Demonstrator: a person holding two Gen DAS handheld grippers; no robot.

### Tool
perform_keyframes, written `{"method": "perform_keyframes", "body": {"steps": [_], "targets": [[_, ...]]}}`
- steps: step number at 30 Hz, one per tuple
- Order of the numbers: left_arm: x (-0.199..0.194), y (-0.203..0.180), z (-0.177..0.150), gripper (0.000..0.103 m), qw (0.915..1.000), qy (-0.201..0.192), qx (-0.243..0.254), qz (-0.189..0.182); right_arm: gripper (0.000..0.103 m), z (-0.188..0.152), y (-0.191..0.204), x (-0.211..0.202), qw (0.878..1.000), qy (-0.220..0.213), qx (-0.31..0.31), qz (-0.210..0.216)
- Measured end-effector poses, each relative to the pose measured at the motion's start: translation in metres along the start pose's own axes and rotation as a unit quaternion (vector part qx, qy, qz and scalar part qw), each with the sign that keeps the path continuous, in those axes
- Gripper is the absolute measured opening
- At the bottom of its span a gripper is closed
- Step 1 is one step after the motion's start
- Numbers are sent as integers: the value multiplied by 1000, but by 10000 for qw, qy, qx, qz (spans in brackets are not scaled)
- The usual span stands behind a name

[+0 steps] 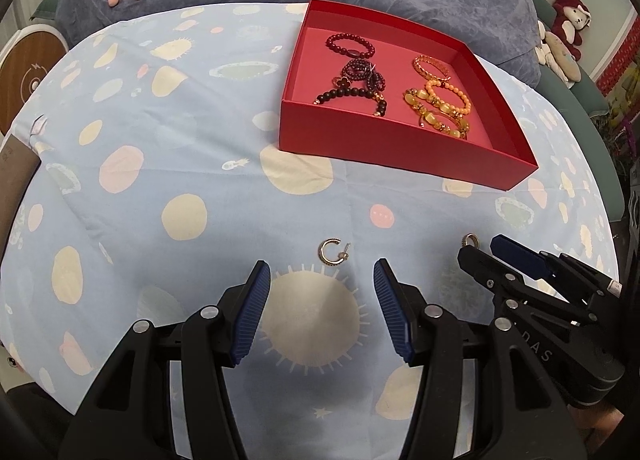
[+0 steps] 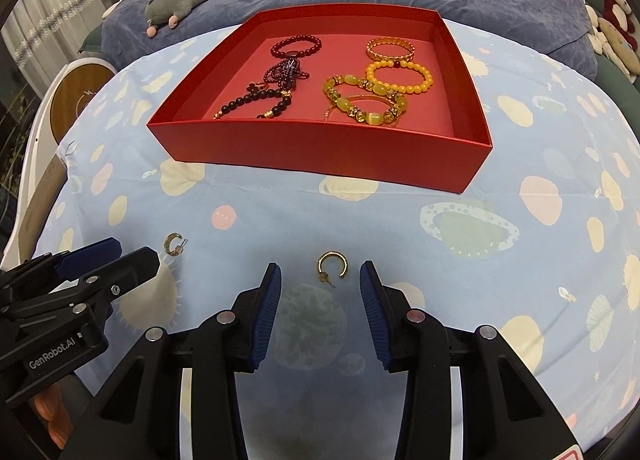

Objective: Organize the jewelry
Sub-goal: 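Grasp one gold hoop earring with the right tool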

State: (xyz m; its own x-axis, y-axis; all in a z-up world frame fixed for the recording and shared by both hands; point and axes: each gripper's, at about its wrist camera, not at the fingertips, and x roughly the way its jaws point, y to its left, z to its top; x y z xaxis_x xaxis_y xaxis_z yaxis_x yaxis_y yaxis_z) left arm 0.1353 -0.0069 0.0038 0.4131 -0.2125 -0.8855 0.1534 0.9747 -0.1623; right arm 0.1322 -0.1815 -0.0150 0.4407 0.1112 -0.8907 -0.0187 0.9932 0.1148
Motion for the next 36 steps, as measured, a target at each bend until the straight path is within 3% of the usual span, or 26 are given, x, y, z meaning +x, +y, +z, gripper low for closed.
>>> {"method": "perform_keyframes", "body": {"steps": [14, 36], "targets": [[12, 1, 3, 51, 10000, 83, -41, 4, 16, 2, 0, 12, 9999, 56, -103, -86], [15, -2, 5, 51, 10000, 49, -29, -22, 16, -13, -14, -4, 9999, 25, 112, -102]]}}
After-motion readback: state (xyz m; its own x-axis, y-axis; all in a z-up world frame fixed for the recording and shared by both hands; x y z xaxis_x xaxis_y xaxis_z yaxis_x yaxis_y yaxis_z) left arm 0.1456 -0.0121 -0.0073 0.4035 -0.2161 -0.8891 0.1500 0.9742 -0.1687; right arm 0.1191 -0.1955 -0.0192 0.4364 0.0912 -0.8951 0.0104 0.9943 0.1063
